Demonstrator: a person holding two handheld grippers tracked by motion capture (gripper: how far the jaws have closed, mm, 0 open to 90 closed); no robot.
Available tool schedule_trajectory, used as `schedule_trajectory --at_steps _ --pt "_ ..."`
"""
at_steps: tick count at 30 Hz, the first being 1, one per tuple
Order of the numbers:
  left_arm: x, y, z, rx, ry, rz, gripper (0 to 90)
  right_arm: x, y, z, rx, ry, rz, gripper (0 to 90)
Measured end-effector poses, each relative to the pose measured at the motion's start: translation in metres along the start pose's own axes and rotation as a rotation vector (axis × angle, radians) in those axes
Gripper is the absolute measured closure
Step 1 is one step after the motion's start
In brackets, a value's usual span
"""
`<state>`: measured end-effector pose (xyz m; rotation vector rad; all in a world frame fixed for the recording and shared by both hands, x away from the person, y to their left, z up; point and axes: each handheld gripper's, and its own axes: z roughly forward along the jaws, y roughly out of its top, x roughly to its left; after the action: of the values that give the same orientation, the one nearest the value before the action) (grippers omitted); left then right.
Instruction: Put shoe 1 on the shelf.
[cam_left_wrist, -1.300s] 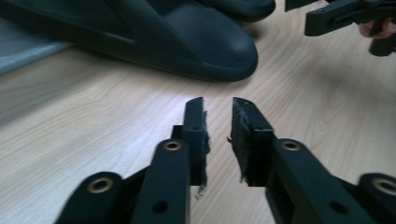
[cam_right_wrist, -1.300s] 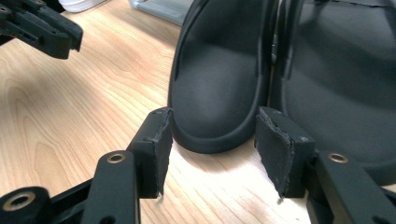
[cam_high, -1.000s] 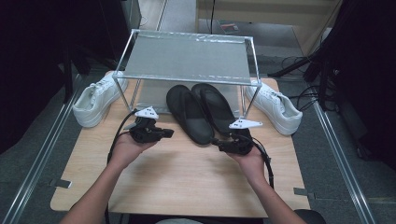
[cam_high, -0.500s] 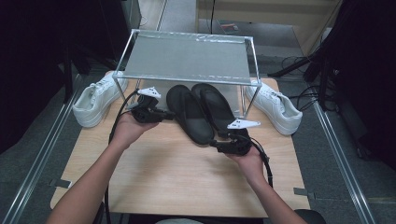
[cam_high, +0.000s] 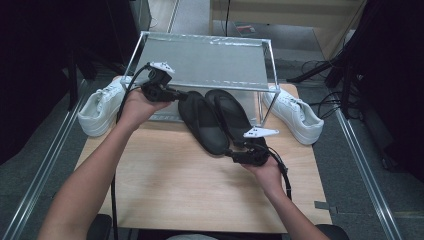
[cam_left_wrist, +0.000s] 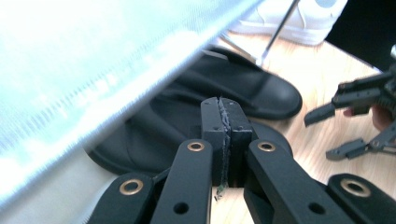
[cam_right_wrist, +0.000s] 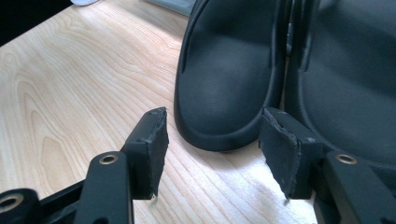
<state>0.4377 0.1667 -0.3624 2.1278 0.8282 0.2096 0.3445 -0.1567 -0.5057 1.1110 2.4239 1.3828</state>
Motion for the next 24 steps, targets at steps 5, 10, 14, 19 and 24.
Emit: schedule_trajectory --at_steps 5,10,14,19,24 --pt "0.002 0.022 -0.006 -0.001 0.025 0.02 90.0 -0.001 0.001 -0.002 -0.016 -0.015 -0.006 44.5" --pt "0.013 0.041 -0.005 -0.003 0.037 0.01 90.0 -0.002 -0.001 0.003 0.003 -0.009 -0.003 44.8" --pt "0.017 0.048 0.001 0.012 0.066 0.028 89.7 -0.002 -0.001 0.008 0.017 -0.004 -0.013 45.9" --pt "0.022 0.05 0.013 0.018 0.07 0.032 90.0 -0.004 -0.004 0.017 0.055 -0.002 -0.013 52.8" --pt "0.025 0.05 0.02 0.041 0.077 0.037 90.0 -0.003 -0.005 0.023 0.081 0.0 -0.011 63.0"
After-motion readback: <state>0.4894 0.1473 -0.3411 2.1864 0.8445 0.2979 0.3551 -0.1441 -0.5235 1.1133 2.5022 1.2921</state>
